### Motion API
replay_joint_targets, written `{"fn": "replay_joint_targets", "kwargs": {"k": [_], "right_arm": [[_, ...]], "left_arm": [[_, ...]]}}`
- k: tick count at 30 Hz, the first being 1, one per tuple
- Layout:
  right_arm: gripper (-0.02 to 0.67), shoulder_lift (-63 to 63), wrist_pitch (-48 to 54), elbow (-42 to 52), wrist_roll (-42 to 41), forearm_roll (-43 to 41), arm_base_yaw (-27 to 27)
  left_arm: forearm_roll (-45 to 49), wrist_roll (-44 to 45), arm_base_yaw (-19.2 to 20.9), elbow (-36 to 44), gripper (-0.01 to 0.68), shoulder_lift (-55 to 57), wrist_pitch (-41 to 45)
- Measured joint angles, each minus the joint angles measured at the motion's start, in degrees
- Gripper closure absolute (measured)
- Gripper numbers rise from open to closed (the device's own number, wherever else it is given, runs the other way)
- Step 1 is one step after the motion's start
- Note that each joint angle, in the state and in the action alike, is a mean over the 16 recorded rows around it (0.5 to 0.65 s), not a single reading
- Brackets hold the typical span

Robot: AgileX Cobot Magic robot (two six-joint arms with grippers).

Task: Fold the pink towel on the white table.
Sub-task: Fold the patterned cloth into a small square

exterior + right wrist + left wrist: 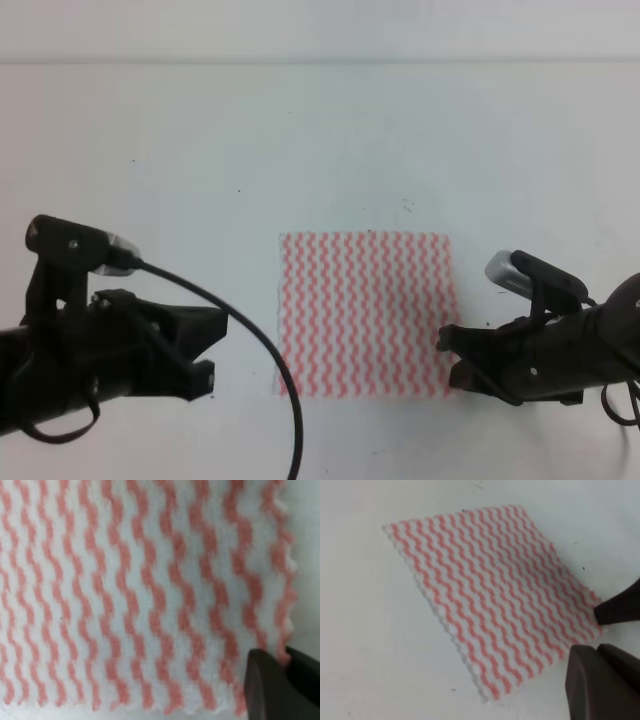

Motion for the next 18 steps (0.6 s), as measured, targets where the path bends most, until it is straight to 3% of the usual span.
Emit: {"fn": "replay_joint_targets", "kwargs": {"k": [7, 18], "right_arm": [[0.65, -0.1, 0.9, -2.0, -0.5, 0.2, 0.0], [0.651, -0.1, 1.8, -6.9, -0.5, -0.2, 0.0]], "left_arm": [[-1.5, 10.5, 0.0, 0.0, 0.673, 0.9, 0.6], [-11.0, 37.4, 0.0, 0.0, 0.673, 7.8, 2.6]]}}
